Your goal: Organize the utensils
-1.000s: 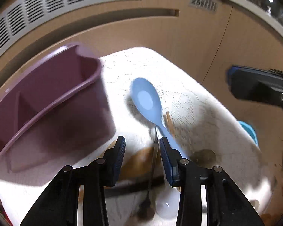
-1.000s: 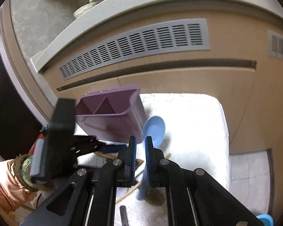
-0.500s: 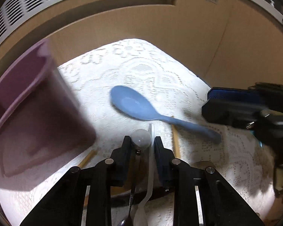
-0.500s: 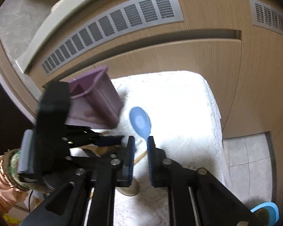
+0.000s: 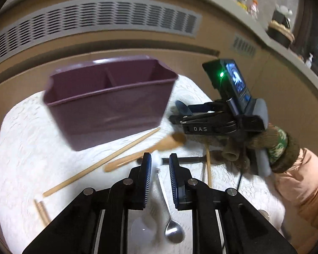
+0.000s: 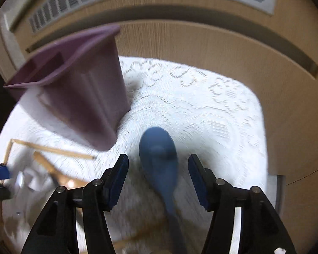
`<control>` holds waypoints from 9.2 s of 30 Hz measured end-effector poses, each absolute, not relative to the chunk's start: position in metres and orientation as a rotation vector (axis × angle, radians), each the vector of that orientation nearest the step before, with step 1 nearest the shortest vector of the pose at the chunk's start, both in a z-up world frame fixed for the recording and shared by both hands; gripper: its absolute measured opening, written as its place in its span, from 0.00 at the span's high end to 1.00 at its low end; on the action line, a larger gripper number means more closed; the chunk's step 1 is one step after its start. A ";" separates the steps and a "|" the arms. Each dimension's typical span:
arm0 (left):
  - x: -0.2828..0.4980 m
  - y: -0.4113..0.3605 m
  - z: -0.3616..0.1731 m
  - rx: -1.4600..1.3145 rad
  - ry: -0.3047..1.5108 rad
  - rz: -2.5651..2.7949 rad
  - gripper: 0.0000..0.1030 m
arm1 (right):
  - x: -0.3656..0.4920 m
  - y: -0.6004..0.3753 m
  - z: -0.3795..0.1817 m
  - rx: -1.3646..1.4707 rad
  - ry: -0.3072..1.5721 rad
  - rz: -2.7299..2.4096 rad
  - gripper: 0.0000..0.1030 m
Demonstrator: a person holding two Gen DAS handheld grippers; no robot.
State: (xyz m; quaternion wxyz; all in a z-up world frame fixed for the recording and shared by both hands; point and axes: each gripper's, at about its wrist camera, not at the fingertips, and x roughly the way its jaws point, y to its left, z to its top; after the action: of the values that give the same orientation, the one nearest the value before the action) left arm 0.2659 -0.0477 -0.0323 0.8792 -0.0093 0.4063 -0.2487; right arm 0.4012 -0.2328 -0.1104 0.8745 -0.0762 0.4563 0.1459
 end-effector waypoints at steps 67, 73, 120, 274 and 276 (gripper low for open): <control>0.371 -0.002 0.081 -0.022 0.470 -0.282 0.78 | 0.400 -0.164 0.067 -0.014 0.572 0.416 0.69; 0.387 -0.011 0.020 -0.018 0.590 -0.273 0.75 | 0.421 -0.154 0.009 -0.034 0.709 0.410 0.68; 0.201 -0.021 -0.075 0.011 0.869 -0.429 0.43 | 0.214 -0.219 -0.077 -0.126 0.838 0.259 0.03; 0.201 0.028 -0.009 -0.211 0.703 -0.378 0.90 | 0.316 -0.177 -0.103 -0.369 1.059 0.491 0.82; 0.203 0.029 -0.011 -0.220 0.711 -0.383 0.90 | 0.313 -0.177 -0.102 -0.352 1.066 0.472 0.87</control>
State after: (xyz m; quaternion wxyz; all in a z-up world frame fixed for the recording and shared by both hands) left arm 0.2025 0.0286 -0.0107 0.9137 -0.1070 0.3451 -0.1861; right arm 0.3128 -0.1768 -0.1015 0.8201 -0.1655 0.5008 0.2218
